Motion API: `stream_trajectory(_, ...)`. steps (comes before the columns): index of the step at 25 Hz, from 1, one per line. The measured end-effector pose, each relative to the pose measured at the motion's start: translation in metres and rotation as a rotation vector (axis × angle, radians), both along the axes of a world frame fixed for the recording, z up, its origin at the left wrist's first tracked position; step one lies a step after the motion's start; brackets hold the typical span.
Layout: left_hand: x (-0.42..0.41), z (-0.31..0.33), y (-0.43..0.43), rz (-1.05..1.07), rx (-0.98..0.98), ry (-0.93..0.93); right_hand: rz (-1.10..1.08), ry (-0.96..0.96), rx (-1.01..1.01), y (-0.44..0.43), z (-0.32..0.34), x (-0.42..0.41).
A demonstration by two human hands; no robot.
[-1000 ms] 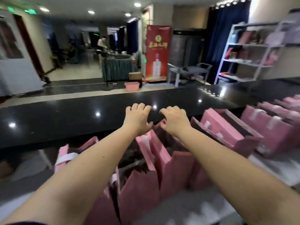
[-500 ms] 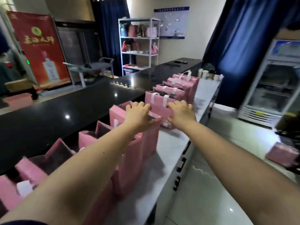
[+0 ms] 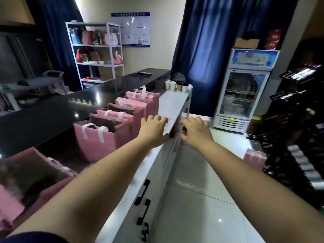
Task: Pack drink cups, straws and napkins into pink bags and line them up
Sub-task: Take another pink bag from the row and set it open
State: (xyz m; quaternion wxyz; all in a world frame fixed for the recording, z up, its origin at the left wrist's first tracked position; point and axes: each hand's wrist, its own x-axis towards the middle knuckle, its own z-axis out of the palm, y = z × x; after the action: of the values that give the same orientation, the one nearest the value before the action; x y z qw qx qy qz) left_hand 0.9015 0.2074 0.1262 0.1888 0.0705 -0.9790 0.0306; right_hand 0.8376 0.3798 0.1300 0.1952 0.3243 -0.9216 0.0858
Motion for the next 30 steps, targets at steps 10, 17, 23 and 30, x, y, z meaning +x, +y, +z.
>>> stream_trajectory(10,-0.205,-0.077,0.02,-0.077,0.031,-0.011,-0.182,-0.02,0.087,0.038,-0.078,-0.185)
stream_trajectory(17,-0.379,-0.074,-0.019,-0.083,-0.017,-0.031,-0.246,-0.059,0.107,-0.005,-0.085,-0.336)
stream_trajectory(23,-0.496,-0.066,-0.051,-0.051,0.113,-0.049,-0.142,-0.126,0.115,-0.045,-0.091,-0.45)
stream_trajectory(30,-0.599,-0.071,-0.117,0.17,0.115,-0.001,0.128,-0.143,0.032,-0.119,-0.092,-0.607)
